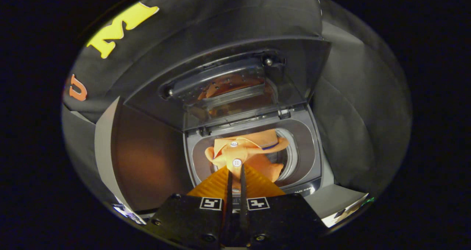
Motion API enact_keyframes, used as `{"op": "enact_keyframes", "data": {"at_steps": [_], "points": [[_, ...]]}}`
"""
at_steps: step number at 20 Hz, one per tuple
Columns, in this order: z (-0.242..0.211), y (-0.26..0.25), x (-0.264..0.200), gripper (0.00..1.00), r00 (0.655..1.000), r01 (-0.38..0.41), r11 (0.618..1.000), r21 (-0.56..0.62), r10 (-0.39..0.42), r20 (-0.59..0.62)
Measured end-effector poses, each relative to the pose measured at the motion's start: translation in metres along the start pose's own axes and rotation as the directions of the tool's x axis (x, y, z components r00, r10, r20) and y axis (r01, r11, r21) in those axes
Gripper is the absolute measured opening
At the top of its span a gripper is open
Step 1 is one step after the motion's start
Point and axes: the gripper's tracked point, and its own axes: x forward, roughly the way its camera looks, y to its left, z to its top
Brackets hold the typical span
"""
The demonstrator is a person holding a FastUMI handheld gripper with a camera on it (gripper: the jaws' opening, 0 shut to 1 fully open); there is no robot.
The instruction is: Put the clothes into the washing machine and then close the washing machine lid.
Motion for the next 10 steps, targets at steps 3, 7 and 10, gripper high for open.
{"op": "enact_keyframes", "data": {"at_steps": [3,7,10], "points": [[0.003,0.005,0.008,0.09,0.999,-0.045,0.999,0.019,0.045,0.001],[-0.004,0.011,0.018,0.20,0.997,-0.068,0.997,0.026,0.069,-0.026],[-0.020,0.003,0.023,0.56,0.997,-0.044,0.999,0.004,0.044,-0.057]]}}
